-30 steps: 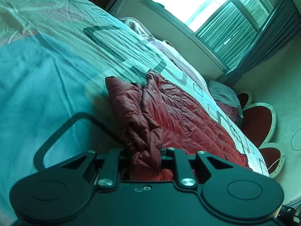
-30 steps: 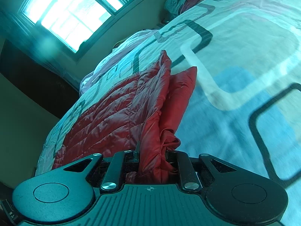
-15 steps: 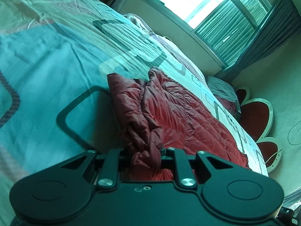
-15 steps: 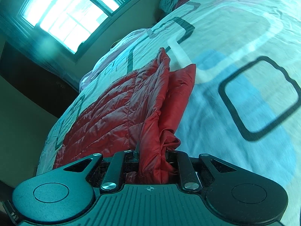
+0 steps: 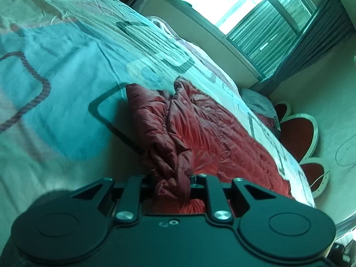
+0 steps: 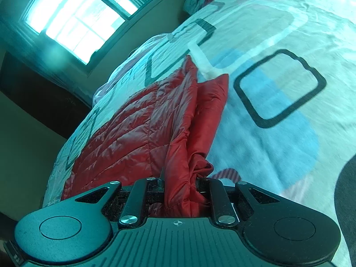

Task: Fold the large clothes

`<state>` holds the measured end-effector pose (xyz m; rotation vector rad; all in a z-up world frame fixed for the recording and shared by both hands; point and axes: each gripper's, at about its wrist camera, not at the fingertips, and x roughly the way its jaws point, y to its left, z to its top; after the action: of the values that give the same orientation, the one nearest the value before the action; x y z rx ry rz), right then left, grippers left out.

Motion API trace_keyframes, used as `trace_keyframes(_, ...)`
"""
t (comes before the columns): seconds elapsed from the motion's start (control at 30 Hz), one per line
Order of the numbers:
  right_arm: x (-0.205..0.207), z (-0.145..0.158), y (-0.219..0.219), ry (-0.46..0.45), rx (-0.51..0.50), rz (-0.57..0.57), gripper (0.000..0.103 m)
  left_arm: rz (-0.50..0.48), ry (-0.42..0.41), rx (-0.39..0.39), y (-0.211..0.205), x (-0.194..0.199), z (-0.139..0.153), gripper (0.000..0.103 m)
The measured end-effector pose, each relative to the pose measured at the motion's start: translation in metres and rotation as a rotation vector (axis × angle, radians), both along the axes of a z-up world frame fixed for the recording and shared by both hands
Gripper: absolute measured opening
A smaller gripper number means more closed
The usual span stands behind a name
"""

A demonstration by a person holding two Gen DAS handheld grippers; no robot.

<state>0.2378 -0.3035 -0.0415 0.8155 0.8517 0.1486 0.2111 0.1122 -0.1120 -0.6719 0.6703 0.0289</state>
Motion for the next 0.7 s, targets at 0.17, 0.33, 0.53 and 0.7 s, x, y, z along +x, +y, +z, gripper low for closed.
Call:
trace_keyframes(0.17,0.009,-0.012,-0.001,0.018,0.009,0.004,0.015,0.006,0.019,-0.008,0.0,-0.004,-0.012,0.022)
trace_keyframes(0.33,0.009,-0.017,-0.004,0.013,0.011,0.003,0.016,0.021,0.02,-0.012,0.0,-0.007,-0.015,0.029)
trace_keyframes(0.53,-0.015,-0.006,-0.02,-0.031,-0.073,-0.096,0.068,0.047,0.004,-0.062,0.006,-0.016,-0.014,0.059)
trace_keyframes(0.7,-0.037,0.012,-0.037,-0.075,-0.148,-0.156,0.067,0.08,0.005,-0.029,0.007,-0.037,-0.005,0.067)
